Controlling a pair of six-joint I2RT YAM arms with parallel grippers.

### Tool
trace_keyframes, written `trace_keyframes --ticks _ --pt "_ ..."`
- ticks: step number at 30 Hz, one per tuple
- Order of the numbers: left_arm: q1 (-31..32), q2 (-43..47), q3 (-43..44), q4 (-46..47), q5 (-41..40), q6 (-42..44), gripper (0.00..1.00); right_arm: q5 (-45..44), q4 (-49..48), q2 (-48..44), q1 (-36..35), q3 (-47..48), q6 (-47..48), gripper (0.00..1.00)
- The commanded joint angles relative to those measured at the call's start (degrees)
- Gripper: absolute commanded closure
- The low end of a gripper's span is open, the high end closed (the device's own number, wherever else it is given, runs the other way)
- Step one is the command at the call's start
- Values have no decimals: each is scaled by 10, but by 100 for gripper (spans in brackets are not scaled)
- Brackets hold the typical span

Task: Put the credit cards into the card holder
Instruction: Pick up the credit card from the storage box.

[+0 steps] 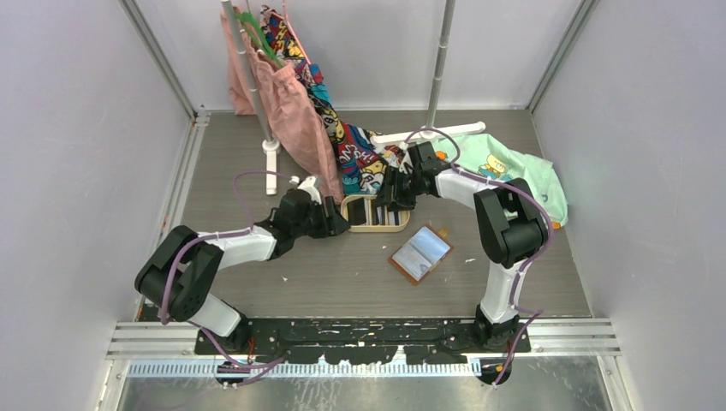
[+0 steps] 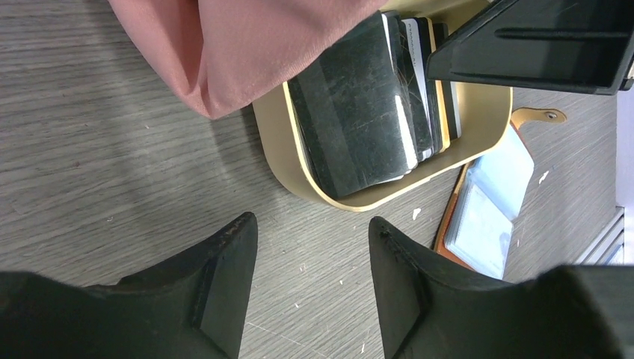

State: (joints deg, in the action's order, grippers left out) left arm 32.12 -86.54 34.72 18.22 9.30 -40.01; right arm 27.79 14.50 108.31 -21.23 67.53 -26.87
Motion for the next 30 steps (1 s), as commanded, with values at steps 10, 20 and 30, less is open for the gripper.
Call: trace_keyframes --ticks 10,20,30 --pt "-3 -3 24 17 17 17 44 69 -49 0 -3 13 -36 44" --pt "-4 -12 30 14 17 26 48 113 -91 -10 6 -1 -72 48" --pt "-3 -18 35 14 22 27 51 136 -118 -7 6 -10 -104 54"
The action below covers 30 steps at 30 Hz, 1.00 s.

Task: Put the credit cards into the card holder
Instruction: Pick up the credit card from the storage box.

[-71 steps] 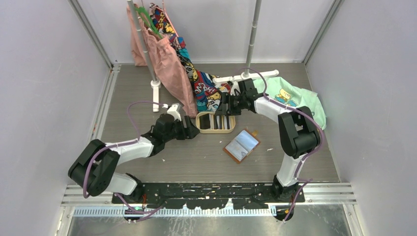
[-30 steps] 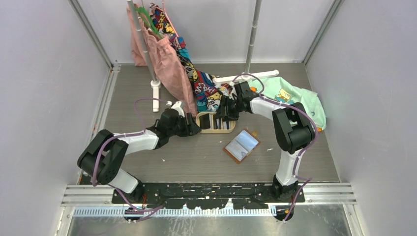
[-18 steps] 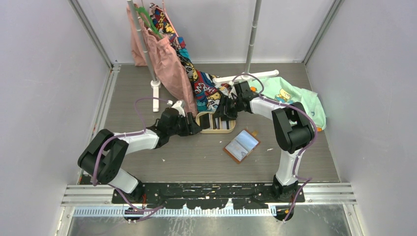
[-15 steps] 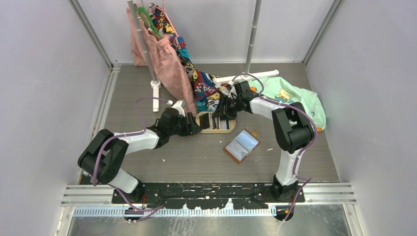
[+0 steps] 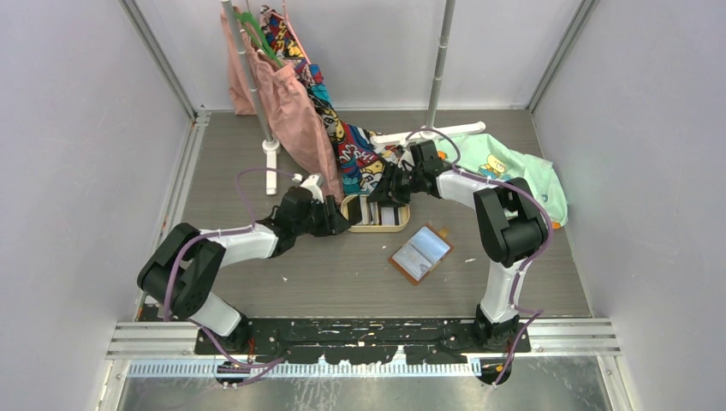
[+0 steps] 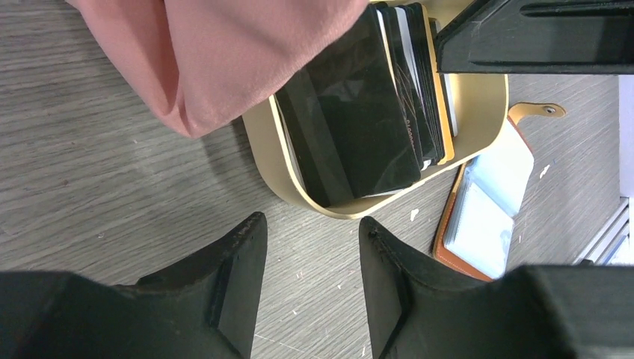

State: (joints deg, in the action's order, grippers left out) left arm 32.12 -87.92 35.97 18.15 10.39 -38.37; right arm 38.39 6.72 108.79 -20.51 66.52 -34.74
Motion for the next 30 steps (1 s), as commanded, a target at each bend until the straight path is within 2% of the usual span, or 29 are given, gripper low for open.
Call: trace_keyframes --ticks 1,5,7,10,18,26,30 --pt "-3 -5 23 16 12 11 51 33 -46 -8 -1 -2 -33 55" --pt "-3 -11 26 18 17 10 52 45 -64 5 -4 -7 -55 65" --pt "-3 -14 26 20 19 9 53 47 -64 9 -7 -8 -58 67" --pt "-3 -17 27 21 20 9 53 47 -81 15 -10 -7 -59 65" --pt "-3 -26 30 25 27 8 53 49 -83 32 -23 -2 -52 51" --pt "-3 -24 31 26 30 7 54 41 -79 44 -32 0 -49 50" --pt "-3 -18 29 23 30 9 54 39 -43 33 -28 14 -26 54"
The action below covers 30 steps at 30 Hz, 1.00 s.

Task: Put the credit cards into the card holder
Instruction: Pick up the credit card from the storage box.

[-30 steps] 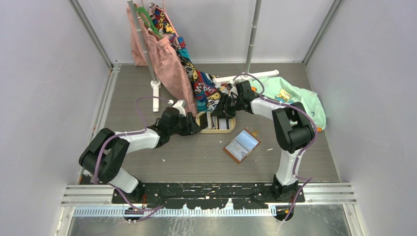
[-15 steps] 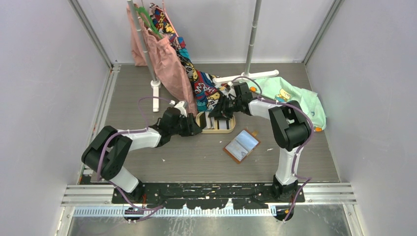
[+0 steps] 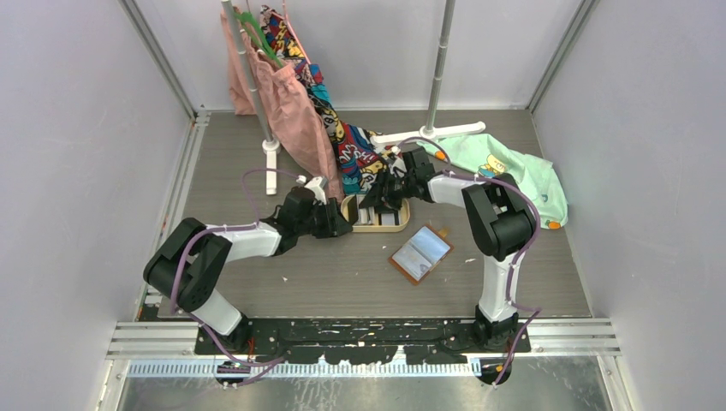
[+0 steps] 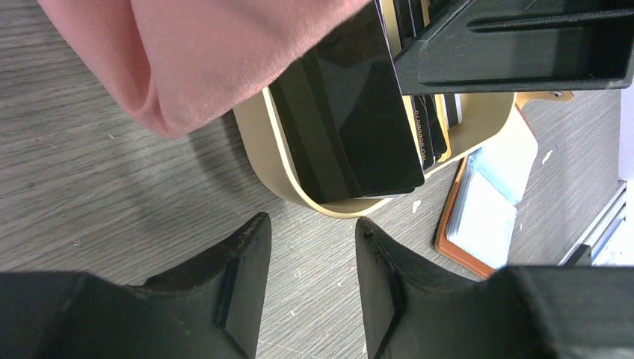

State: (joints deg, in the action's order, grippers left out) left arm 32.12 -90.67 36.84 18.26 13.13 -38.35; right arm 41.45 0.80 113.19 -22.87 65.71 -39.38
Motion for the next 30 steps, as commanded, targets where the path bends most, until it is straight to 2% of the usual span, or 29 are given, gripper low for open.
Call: trace_keyframes --ticks 1,15,21,30 --pt "-3 13 19 21 2 10 54 8 25 -16 -2 26 26 55" --pt "-4 35 14 6 2 16 54 46 51 -52 37 31 38 55" --pt "-4 50 11 -4 0 19 54 22 112 -50 50 48 80 56" --pt "-4 82 1 -20 -6 24 54 -3 163 -45 66 63 112 63"
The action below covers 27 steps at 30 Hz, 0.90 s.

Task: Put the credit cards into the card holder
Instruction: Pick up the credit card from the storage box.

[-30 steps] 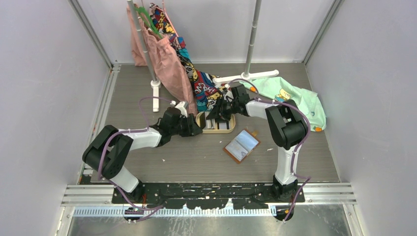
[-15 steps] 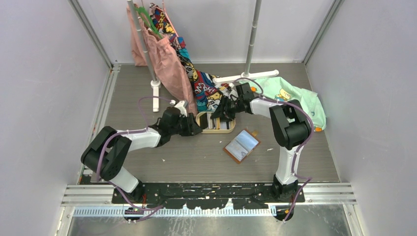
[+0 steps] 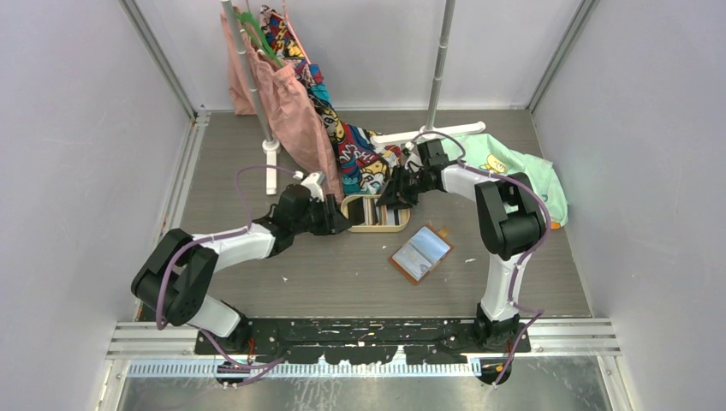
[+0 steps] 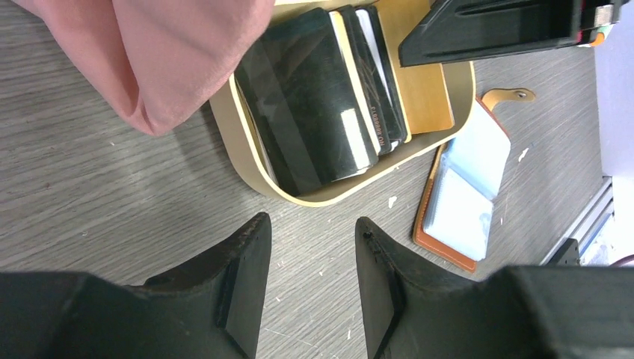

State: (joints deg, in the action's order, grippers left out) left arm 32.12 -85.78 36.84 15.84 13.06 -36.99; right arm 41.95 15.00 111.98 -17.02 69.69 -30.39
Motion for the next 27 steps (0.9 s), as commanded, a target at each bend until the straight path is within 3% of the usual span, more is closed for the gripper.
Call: trace_keyframes --ticks 1,5,10,14,16,18,21,27 --pt "-4 37 0 2 -6 12 54 -12 25 -34 9 23 26 64" --pt "-4 48 -4 -2 -7 13 54 -29 40 -35 11 26 40 74" --pt "-4 59 -8 -7 -5 14 54 -56 68 -36 11 38 68 77" --pt "-4 65 -11 -7 -6 13 54 -43 68 -38 14 39 71 97" --pt "-4 65 -12 -6 -4 13 54 -33 62 -36 14 37 68 99" --pt "-4 66 -12 -6 -1 12 54 -23 59 -35 15 38 66 96" --pt "-4 67 -15 -3 1 11 54 -14 66 -35 20 42 69 74" --pt "-4 66 -15 0 5 8 54 25 55 -27 28 39 52 63"
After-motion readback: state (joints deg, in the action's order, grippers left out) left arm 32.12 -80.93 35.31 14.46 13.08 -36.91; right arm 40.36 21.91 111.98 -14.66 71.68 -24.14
